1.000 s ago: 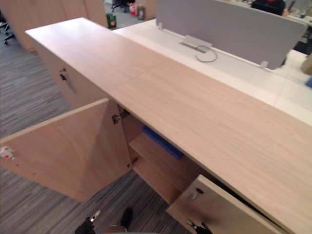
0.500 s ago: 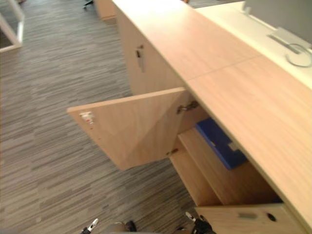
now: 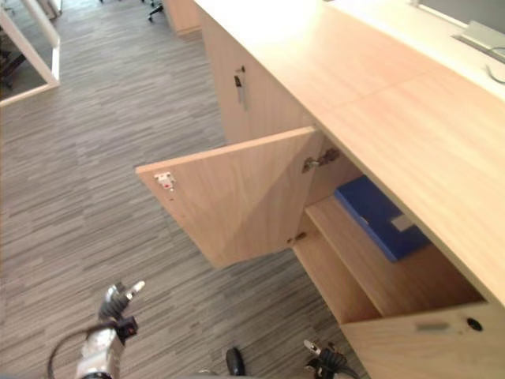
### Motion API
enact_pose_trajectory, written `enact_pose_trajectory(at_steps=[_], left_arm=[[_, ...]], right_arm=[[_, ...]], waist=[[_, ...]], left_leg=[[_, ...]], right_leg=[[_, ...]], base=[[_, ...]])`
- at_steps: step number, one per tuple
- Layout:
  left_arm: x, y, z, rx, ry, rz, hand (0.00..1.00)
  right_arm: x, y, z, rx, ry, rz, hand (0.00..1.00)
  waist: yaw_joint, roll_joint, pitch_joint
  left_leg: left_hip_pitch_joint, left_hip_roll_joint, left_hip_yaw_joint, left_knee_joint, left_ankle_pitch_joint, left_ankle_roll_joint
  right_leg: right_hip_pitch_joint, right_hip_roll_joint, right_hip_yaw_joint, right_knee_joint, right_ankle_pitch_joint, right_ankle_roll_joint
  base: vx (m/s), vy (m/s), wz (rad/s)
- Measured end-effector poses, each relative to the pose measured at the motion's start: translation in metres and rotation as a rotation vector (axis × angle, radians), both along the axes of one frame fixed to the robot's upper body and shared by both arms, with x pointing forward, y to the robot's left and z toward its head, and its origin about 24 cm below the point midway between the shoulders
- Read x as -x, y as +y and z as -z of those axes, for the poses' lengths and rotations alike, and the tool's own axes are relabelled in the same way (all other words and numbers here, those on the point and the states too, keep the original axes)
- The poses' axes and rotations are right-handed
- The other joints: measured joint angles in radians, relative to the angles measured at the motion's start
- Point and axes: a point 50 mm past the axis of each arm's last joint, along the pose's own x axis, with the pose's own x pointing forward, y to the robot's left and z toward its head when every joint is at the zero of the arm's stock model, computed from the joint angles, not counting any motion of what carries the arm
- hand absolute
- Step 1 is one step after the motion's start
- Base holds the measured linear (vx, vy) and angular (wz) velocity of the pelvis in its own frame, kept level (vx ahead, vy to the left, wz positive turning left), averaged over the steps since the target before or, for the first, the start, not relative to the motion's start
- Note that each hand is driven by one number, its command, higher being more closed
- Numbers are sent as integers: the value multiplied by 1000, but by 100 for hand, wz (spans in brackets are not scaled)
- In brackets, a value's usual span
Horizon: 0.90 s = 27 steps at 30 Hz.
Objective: Walk over to the cabinet, pick up the folder, carry it to the office cabinet, place the folder inside the office cabinet, then close the office cabinet door
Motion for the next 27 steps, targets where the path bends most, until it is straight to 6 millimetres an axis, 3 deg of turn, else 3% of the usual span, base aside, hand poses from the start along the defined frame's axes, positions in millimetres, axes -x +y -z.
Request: enact_pose_trajectory(at_steps=[6, 8, 10, 12, 14, 19, 27], left_arm=[[-63, 41, -77, -361, -83, 75, 0], [-95, 54, -118, -548, -88, 122, 0], [-117, 52, -144, -674, -87, 190, 0], [-132, 44, -158, -775, -68, 261, 0], [-140, 39, -155, -867, 30, 325, 0], [-138, 43, -147, -963, 147, 399, 0], [-139, 12, -118, -1099, 306, 679, 0]], right_arm=[[4, -2, -1, 5, -9, -7, 0], [11, -4, 0, 4, -5, 12, 0], [21, -6, 1, -1, 14, 36, 0], [32, -8, 3, 0, 38, 44, 0], [46, -8, 5, -7, 67, 66, 0], [57, -8, 6, -29, 72, 150, 0], [72, -4, 9, -61, 112, 244, 0]], waist=[[-21, -6, -5], [-31, -11, -14], [-42, -14, -21], [-62, -14, -22], [-70, -15, -24], [-68, -21, -22], [-43, -68, -18]], left_leg=[[6, 31, 36, 0, 14, -9], [12, 43, 49, 1, 17, -8], [13, 47, 58, 1, 17, -6], [15, 46, 67, 1, 17, -6], [16, 49, 95, 1, 17, -7], [24, 56, 122, 1, 15, -10], [32, 24, 142, -1, 13, -11]], right_leg=[[-8, 43, 30, -30, 10, -7], [-6, 62, 51, -46, 15, -15], [-5, 70, 59, -49, 17, -18], [-9, 73, 73, -49, 19, -19], [-32, 73, 101, -43, 20, -21], [-48, 70, 128, -25, 20, -23], [-70, 21, 157, 24, 22, -19]], base=[[-77, -65, -20], [-63, -52, -24], [-33, -24, -19], [-36, -1, -15], [-43, 28, -31], [-52, 22, -16], [-61, 43, -3]])
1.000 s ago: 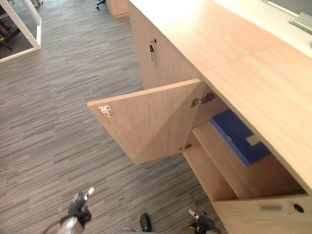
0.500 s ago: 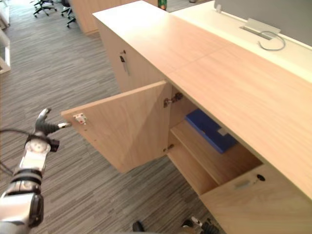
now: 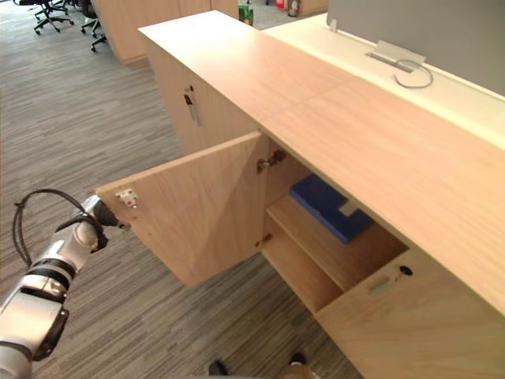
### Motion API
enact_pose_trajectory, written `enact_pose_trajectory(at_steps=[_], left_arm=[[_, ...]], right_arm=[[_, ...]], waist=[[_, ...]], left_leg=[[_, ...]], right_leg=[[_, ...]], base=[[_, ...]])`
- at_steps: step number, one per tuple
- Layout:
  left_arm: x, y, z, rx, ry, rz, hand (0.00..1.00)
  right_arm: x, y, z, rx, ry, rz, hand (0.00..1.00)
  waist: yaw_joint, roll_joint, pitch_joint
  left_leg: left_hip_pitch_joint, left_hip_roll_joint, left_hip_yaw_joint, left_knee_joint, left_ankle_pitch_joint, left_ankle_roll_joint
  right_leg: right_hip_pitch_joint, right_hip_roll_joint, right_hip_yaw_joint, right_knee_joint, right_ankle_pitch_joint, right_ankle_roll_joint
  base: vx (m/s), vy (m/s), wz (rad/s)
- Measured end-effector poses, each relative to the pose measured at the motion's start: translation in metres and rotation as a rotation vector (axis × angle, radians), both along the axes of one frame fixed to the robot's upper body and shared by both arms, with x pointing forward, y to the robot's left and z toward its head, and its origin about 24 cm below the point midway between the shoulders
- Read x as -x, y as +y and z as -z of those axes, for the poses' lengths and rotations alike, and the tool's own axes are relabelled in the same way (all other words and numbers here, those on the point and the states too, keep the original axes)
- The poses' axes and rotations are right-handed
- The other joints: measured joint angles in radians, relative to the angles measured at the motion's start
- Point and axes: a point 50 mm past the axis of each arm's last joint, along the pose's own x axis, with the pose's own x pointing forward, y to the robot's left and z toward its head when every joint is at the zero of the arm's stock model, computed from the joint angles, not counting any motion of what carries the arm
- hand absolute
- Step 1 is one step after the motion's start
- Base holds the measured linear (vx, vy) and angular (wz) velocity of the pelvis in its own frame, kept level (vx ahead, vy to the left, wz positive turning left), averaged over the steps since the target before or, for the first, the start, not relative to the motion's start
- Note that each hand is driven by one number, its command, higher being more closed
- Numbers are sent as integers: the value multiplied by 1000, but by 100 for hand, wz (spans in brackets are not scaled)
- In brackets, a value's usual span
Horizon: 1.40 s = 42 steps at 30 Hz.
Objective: Walk over to the cabinet, pick up the folder, carry it to the office cabinet, place the folder inside the office cabinet, then close the office cabinet door
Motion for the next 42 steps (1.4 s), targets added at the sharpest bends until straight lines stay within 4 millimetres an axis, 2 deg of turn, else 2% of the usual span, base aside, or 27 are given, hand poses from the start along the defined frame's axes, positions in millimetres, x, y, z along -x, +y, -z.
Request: enact_pose_trajectory(at_steps=[2, 6, 7, 9, 11, 12, 14, 15, 16, 18, 20, 23, 25, 26, 27, 28, 30, 33, 34, 35, 36, 37, 38, 39, 40, 41, 42], left_arm=[[3, -6, 9, -29, 54, 44, 0], [29, -44, 54, -66, 226, 262, 0], [41, -64, 71, -66, 291, 364, 0], [56, -94, 85, -92, 328, 540, 0], [84, -158, 95, -100, 324, 923, 0], [91, -178, 93, -75, 303, 1022, 0], [116, -250, 65, 94, 135, 1317, 0], [121, -265, 54, 145, 80, 1371, 0], [136, -286, 32, 224, -16, 1518, 0], [164, -307, 11, 348, -97, 1697, 0], [186, -318, 9, 529, -64, 1723, 0], [189, -317, 12, 748, 4, 1581, 0], [175, -303, 15, 1047, -1, 1251, 0], [169, -298, 19, 1134, 11, 1141, 0], [154, -284, 32, 1286, 38, 899, 0], [149, -279, 39, 1324, 50, 813, 0], [135, -255, 72, 1389, 122, 535, 0], [137, -230, 107, 1423, 200, 291, 0], [140, -214, 123, 1438, 224, 155, 0], [144, -193, 140, 1462, 230, -5, 0], [146, -182, 148, 1491, 220, -103, 0], [154, -156, 163, 1545, 166, -331, 0], [164, -134, 174, 1599, 72, -551, 0], [167, -125, 176, 1620, 20, -638, 0], [172, -108, 178, 1659, -94, -774, 0], [176, -95, 178, 1715, -227, -908, 0], [179, -89, 178, 1733, -291, -968, 0]], right_arm=[[1, 0, 0, -4, 5, 1, 0], [-1, 0, 0, 2, 10, 3, 0], [-2, 0, 0, 4, 9, -1, 0], [-4, 0, 0, 9, 9, -1, 0], [-9, 0, 0, 15, 1, -4, 0], [-11, 0, 0, 17, -4, -6, 0], [-13, 0, 0, 23, -9, -8, 0], [-13, 0, 0, 26, -7, -7, 0], [-14, 0, 0, 30, -5, -12, 0], [-16, -2, -1, 50, 1, -56, 0], [-21, -5, -2, 72, 6, -126, 0], [-29, -4, -3, 88, 4, -213, 0], [-45, 5, -3, 83, -21, -322, 0], [-48, 5, -4, 85, -30, -336, 0], [-54, 7, -6, 95, -50, -373, 0], [-56, 8, -6, 96, -57, -388, 0], [-58, 10, -7, 96, -69, -424, 0], [-54, 10, -6, 92, -66, -423, 0], [-54, 10, -6, 88, -68, -411, 0], [-52, 12, -6, 81, -66, -400, 0], [-50, 12, -5, 77, -64, -395, 0], [-43, 12, -4, 68, -51, -375, 0], [-35, 9, -3, 61, -27, -351, 0], [-30, 9, -2, 55, -12, -344, 0], [-21, 7, 0, 47, 12, -321, 0], [-17, 5, 0, 44, 32, -316, 0], [-18, 5, 0, 44, 33, -322, 0]], waist=[[3, -1, 1], [13, -1, -1], [17, 0, -3], [20, -1, -9], [19, -6, -11], [17, -8, -14], [12, -21, -24], [9, -25, -27], [-3, -33, -34], [-15, -34, -39], [-14, -29, -41], [-15, -27, -42], [-2, -25, -41], [1, -25, -41], [17, -27, -40], [19, -28, -39], [9, -24, -40], [-3, -22, -42], [-17, -23, -43], [-29, -25, -46], [-32, -27, -46], [-34, -23, -53], [-35, -4, -65], [-35, 1, -68], [-35, 1, -70], [-29, 7, -67], [-25, 9, -64]], left_leg=[[-1, -8, 3, -3, -2, -1], [-3, -25, 2, -4, -5, 13], [-7, -30, -1, -3, -6, 26], [-20, -36, -7, -3, -5, 34], [-30, -51, -12, 1, -6, 46], [-33, -54, -12, 1, -7, 51], [-37, -65, -7, 2, -4, 71], [-37, -67, -9, 2, -5, 72], [-36, -68, -11, 2, -6, 72], [-34, -68, -14, 2, -7, 70], [-33, -65, -11, 5, -10, 66], [-31, -52, 9, 24, -28, 62], [-31, -23, 71, 42, -45, 64], [-32, -15, 87, 45, -48, 60], [-26, 4, 135, 47, -50, 54], [-22, 11, 151, 46, -50, 47], [3, 44, 208, 42, -49, 25], [40, 79, 267, 29, -33, -17], [52, 99, 294, 33, -32, -33], [54, 129, 326, 64, -47, -56], [50, 155, 345, 109, -72, -70], [30, 233, 375, 245, -145, -88], [13, 318, 387, 382, -189, -102], [4, 355, 380, 444, -201, -95], [-28, 427, 320, 578, -198, -83], [-60, 472, 203, 695, -179, -60], [-84, 487, 128, 759, -154, -43]], right_leg=[[-2, -8, 5, -2, 7, 9], [-1, -25, 6, -3, 15, 18], [-2, -29, 3, -4, 18, 23], [-8, -35, -2, -10, 25, 29], [-9, -47, -7, -24, 46, 35], [-8, -49, -7, -28, 52, 32], [-5, -55, -10, -40, 72, 38], [-5, -58, -12, -40, 72, 38], [-4, -59, -18, -39, 72, 38], [-1, -59, -25, -37, 72, 38], [-6, -57, -25, -37, 72, 38], [-10, -50, -24, -33, 70, 34], [-36, -51, -77, -10, 54, -28], [-35, -57, -119, -4, 55, -42], [-34, -60, -195, -6, 62, -56], [-33, -57, -210, -11, 65, -59], [-31, -15, -199, -33, 67, -63], [-30, 43, -148, -56, 55, -72], [-32, 72, -123, -68, 47, -76], [-36, 102, -97, -77, 31, -82], [-38, 119, -80, -78, 18, -89], [-40, 142, -61, -73, -4, -100], [-39, 188, -34, -72, -26, -113], [-36, 206, -24, -70, -36, -119], [-30, 235, 2, -63, -45, -131], [-9, 272, 38, -56, -57, -145], [3, 288, 63, -60, -61, -153]], base=[[-53, 59, -4], [-42, 51, 5], [-33, 39, 13], [-24, 34, 15], [-26, 68, 7], [-3, 71, -3], [16, 47, -8], [7, 41, -2], [3, 31, 3], [0, 0, 0], [-39, 13, -3], [-69, 13, -24], [-85, -7, -71], [-49, -26, -97], [-23, -27, -89], [-21, -40, -105], [-27, -60, -77], [12, -75, -70], [28, -85, -77], [41, -108, -80], [100, -148, -93], [203, -202, -100], [249, -209, -95], [309, -260, -80], [335, -300, -83], [347, -314, -88], [343, -244, -115]])
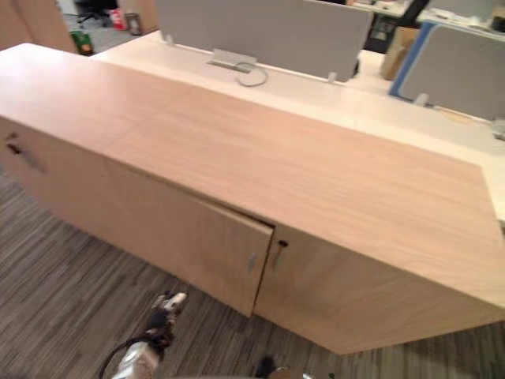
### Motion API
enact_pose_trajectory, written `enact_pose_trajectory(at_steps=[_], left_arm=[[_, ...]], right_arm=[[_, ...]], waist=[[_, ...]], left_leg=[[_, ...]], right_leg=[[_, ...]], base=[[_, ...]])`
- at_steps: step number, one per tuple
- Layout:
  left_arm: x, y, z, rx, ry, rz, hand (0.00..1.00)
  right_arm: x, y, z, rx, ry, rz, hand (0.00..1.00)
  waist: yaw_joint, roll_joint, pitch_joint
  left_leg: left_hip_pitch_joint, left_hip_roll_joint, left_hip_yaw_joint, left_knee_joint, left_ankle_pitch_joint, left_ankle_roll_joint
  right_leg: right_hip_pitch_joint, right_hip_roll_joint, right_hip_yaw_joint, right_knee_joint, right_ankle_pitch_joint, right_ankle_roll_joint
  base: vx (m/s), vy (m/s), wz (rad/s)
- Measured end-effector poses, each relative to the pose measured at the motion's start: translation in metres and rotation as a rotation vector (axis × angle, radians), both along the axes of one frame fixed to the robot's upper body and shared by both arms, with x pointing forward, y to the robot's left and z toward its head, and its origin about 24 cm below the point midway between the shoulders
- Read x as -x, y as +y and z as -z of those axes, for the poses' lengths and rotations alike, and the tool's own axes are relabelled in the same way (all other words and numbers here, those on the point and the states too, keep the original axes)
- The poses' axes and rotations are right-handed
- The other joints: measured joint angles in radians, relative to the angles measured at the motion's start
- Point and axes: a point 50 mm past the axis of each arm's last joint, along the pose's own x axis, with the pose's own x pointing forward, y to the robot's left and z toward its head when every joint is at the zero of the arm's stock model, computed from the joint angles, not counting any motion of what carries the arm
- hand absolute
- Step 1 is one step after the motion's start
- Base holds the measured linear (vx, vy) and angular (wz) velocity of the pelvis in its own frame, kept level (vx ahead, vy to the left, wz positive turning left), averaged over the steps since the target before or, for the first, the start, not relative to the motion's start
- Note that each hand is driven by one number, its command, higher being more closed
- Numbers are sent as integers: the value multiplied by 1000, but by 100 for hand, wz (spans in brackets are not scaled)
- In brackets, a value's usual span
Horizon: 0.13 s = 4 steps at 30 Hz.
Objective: Walk over to the cabinet, pick up the folder, carry it to the office cabinet, place the folder inside the office cabinet, then close the office cabinet door
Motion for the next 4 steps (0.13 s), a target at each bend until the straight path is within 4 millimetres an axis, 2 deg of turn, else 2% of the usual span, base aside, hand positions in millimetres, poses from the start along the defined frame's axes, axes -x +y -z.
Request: enact_pose_trajectory(at_steps=[1, 2, 3, 4], left_arm=[[6, 9, 2, 20, 8, -113, 0], [10, 11, 4, 41, 21, -180, 0], [15, 12, 6, 52, 33, -212, 0], [24, 15, 10, 58, 59, -258, 0]], right_arm=[[-6, 1, 0, 1, -9, -26, 0], [-16, 3, -1, 0, -31, -45, 0], [-21, 4, -2, 0, -41, -48, 0], [-31, 5, -3, 0, -64, -59, 0]], waist=[[23, -10, 10], [47, -15, 17], [57, -18, 21], [72, -29, 34]], left_leg=[[-58, -6, -139, 123, -9, -34], [-96, -52, -210, 208, -85, -60], [-113, -71, -226, 235, -106, -54], [-145, -100, -241, 263, -140, -29]], right_leg=[[16, 6, 61, -2, -7, -11], [27, 3, 128, -1, -12, -17], [37, 2, 157, -4, -12, -18], [60, 5, 214, -8, -16, -23]], base=[[313, -94, -141], [330, -31, -151], [249, 26, -148], [137, 13, -82]])
